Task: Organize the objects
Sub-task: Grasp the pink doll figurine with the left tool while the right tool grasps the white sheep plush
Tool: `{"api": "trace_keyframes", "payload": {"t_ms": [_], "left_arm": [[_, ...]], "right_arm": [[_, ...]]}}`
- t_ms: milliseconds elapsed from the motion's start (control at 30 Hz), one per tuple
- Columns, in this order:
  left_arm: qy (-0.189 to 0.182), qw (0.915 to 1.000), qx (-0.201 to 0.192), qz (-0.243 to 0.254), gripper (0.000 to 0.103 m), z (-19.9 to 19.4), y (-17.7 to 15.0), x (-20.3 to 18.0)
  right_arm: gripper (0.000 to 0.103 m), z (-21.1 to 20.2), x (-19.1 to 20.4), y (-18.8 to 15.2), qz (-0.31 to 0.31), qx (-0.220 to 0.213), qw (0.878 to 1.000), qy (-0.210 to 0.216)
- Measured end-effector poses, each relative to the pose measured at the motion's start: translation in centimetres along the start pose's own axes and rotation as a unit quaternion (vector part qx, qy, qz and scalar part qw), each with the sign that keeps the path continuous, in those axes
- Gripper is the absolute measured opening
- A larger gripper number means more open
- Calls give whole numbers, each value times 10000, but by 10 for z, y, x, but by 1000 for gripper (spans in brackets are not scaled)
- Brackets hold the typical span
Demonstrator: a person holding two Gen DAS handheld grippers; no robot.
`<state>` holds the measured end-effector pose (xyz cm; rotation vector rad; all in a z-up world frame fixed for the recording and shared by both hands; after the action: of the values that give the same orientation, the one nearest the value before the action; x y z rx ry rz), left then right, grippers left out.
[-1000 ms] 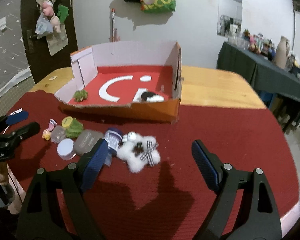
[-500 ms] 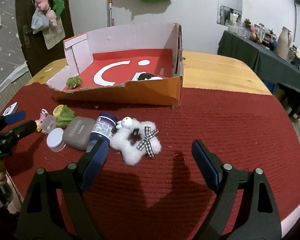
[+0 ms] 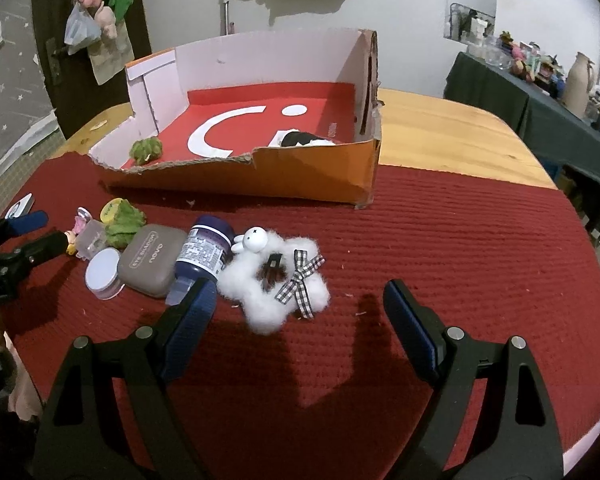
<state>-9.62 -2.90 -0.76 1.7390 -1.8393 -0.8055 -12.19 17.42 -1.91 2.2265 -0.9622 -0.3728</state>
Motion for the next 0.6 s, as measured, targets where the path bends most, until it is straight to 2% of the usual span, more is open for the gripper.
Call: {"api": "trace_keyframes", "payload": {"t_ms": [267, 400, 600], "left_arm": [[-62, 9989, 355, 311, 90, 14, -2, 1], [-144, 9985, 452, 282, 90, 19, 0, 3], [-78, 9980, 558, 280, 90, 26, 1, 10]], "right_arm": [[86, 15, -4, 0, -66, 333, 9993, 150], [86, 16, -2, 1, -182, 369, 9990, 168], [86, 17, -2, 2, -291, 431, 9985, 177]]}}
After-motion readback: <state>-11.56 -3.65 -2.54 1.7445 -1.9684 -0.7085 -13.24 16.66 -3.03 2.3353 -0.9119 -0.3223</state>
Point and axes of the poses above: each gripper's, at about its wrist camera, not at the fingertips, and z roughly the way its jaws point, x to its left, y to its top, the point moved 6 cm from there along z, roughly the way its jaws point, and after that the axes turned 1 degree about -x, right-handed, at the moved point
